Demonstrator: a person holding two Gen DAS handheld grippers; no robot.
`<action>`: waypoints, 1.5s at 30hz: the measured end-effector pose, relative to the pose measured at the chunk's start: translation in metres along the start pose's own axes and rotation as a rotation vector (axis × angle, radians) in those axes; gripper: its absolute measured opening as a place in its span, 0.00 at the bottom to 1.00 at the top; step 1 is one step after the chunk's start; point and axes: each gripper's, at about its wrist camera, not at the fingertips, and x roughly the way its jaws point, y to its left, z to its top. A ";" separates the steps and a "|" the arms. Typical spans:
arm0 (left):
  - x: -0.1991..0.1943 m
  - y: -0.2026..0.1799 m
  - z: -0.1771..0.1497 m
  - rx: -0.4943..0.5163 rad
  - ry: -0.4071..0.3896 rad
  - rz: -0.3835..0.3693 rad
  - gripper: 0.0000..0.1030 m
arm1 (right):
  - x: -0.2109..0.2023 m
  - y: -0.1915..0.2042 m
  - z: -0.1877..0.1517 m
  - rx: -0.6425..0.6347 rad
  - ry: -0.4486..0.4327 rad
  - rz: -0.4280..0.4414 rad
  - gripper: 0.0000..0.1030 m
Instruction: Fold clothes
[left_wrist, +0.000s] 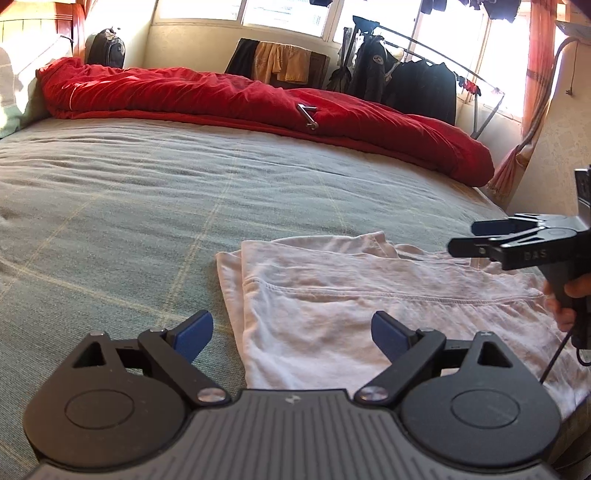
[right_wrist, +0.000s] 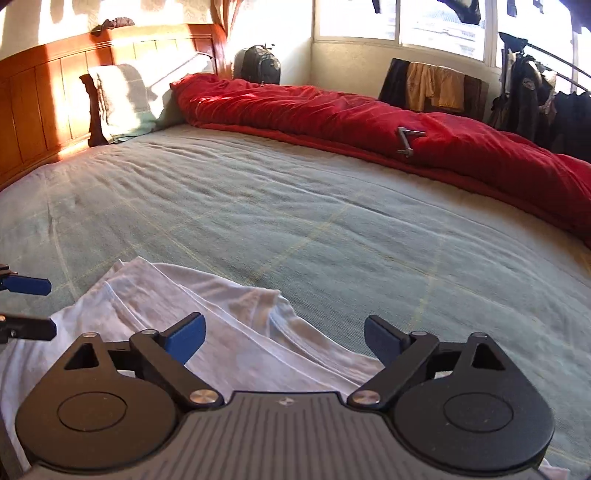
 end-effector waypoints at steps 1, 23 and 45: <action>0.002 -0.002 0.000 0.004 0.004 -0.004 0.90 | -0.006 -0.010 -0.007 0.013 0.009 -0.029 0.96; -0.012 -0.041 -0.007 0.079 0.055 -0.107 0.90 | -0.057 -0.047 -0.056 0.278 -0.017 -0.203 1.00; -0.051 -0.036 -0.044 0.059 0.103 -0.074 0.91 | -0.075 -0.021 -0.128 0.280 0.130 -0.254 1.00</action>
